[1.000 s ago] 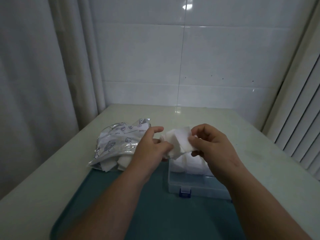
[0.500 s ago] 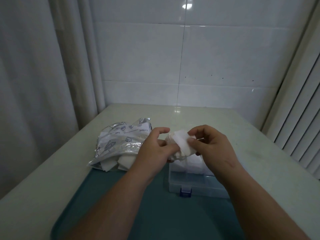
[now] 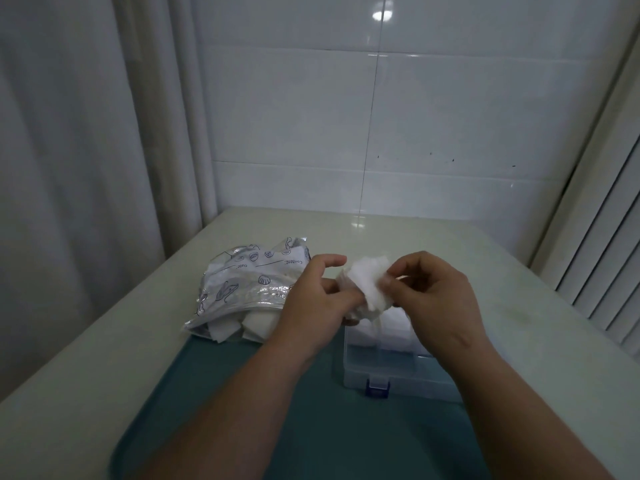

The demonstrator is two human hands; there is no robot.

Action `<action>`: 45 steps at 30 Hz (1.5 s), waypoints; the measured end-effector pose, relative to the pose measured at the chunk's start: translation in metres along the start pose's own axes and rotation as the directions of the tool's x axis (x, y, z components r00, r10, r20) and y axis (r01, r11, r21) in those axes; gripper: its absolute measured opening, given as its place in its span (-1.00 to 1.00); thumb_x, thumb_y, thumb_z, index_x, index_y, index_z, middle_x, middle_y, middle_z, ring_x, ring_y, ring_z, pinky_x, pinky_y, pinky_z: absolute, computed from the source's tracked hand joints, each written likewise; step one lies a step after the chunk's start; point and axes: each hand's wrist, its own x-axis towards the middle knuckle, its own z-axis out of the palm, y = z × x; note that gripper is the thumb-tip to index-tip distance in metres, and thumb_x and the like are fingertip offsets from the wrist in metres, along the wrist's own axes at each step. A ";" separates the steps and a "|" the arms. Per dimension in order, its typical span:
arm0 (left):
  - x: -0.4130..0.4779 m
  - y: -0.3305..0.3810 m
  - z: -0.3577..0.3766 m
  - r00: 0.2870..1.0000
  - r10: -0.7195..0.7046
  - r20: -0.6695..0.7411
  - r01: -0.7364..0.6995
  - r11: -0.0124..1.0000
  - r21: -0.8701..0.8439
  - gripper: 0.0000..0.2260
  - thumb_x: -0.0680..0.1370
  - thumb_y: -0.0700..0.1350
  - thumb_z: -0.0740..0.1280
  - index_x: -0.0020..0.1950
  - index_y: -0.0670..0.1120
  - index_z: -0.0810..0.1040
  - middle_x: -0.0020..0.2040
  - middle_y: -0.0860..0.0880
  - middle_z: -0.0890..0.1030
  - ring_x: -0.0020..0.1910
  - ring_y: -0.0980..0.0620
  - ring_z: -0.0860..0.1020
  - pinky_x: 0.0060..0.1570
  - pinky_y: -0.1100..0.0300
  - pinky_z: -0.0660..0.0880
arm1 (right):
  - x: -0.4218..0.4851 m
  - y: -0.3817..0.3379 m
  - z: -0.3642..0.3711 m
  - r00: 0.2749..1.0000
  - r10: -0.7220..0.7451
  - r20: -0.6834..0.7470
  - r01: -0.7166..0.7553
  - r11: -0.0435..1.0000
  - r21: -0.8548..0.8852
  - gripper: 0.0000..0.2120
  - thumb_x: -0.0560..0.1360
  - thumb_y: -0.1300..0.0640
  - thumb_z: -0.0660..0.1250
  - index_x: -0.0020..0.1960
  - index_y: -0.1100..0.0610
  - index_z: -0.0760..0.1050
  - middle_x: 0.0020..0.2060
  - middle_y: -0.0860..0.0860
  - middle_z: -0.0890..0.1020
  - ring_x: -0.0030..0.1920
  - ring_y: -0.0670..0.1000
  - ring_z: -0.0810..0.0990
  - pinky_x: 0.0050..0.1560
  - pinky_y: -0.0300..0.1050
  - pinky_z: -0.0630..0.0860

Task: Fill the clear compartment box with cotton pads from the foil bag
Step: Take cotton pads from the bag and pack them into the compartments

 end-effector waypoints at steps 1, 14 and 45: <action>0.000 0.000 0.000 1.000 0.004 0.004 -0.004 1.000 -0.008 -0.59 0.45 -0.26 0.42 0.24 0.03 0.46 -0.06 -0.12 0.68 -0.11 -0.07 0.67 -0.18 0.09 0.65 | 0.000 0.002 0.001 1.000 0.015 0.011 -0.014 0.999 -0.040 -0.88 0.45 0.19 0.46 -0.17 0.01 0.56 -0.25 -0.10 0.65 -0.25 -0.09 0.63 -0.21 -0.28 0.55; 0.001 -0.001 0.001 0.998 -0.037 0.049 0.040 0.998 -0.049 -0.62 0.48 -0.23 0.42 0.25 0.02 0.47 -0.09 -0.12 0.67 -0.14 -0.04 0.67 -0.14 0.04 0.65 | 0.002 0.007 0.000 0.998 0.067 -0.003 -0.067 0.996 -0.062 -0.90 0.44 0.19 0.47 -0.16 0.04 0.57 -0.21 -0.07 0.65 -0.18 -0.01 0.63 -0.11 -0.08 0.62; 0.002 -0.006 0.002 0.999 -0.035 -0.028 0.037 0.995 0.091 -0.57 0.45 -0.22 0.41 0.25 0.08 0.42 -0.01 -0.16 0.65 -0.07 -0.10 0.66 -0.10 -0.04 0.65 | 0.001 -0.001 -0.008 0.975 0.212 0.074 -0.224 0.935 0.276 -0.93 0.50 0.24 0.39 -0.16 0.20 0.60 -0.43 -0.01 0.57 -0.43 -0.02 0.45 -0.39 -0.20 0.46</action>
